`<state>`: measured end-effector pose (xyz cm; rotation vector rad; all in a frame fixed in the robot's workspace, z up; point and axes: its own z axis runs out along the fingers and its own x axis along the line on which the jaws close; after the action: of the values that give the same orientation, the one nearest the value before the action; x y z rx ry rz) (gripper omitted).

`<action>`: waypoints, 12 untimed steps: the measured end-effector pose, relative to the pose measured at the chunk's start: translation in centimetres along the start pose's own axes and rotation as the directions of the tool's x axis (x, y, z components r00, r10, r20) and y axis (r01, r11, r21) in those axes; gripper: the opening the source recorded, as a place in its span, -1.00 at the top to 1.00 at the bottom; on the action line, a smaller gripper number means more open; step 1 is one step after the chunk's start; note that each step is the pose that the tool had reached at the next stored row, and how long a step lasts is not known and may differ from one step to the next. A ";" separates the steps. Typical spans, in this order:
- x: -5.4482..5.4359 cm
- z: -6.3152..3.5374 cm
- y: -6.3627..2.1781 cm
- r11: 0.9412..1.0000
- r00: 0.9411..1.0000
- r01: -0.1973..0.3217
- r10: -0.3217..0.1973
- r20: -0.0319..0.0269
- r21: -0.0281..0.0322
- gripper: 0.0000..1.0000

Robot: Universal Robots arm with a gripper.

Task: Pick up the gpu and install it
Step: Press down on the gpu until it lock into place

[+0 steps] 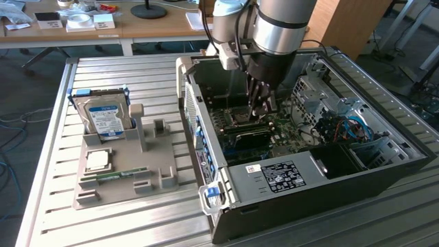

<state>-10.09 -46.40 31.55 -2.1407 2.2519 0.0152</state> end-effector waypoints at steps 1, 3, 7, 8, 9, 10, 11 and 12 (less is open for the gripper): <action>0.0 0.14 0.06 1.000 1.000 0.000 0.000 0.000 0.000 0.79; -0.1 0.49 0.09 1.000 1.000 0.000 0.000 0.000 0.000 0.79; -0.1 1.22 0.10 1.000 1.000 0.000 0.000 0.000 0.000 0.79; -0.1 1.41 0.11 1.000 1.000 0.000 0.000 0.000 0.000 0.79; -0.1 1.59 0.11 1.000 1.000 0.000 0.000 0.000 0.000 0.79; -0.1 1.77 0.11 1.000 1.000 0.000 0.000 0.000 0.000 0.79; -0.1 1.95 0.12 1.000 1.000 0.000 0.000 0.000 0.000 0.79; -0.1 2.13 0.12 1.000 1.000 -0.001 0.001 0.000 0.000 0.79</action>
<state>-10.17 -46.22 29.42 -2.1399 2.2526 0.0147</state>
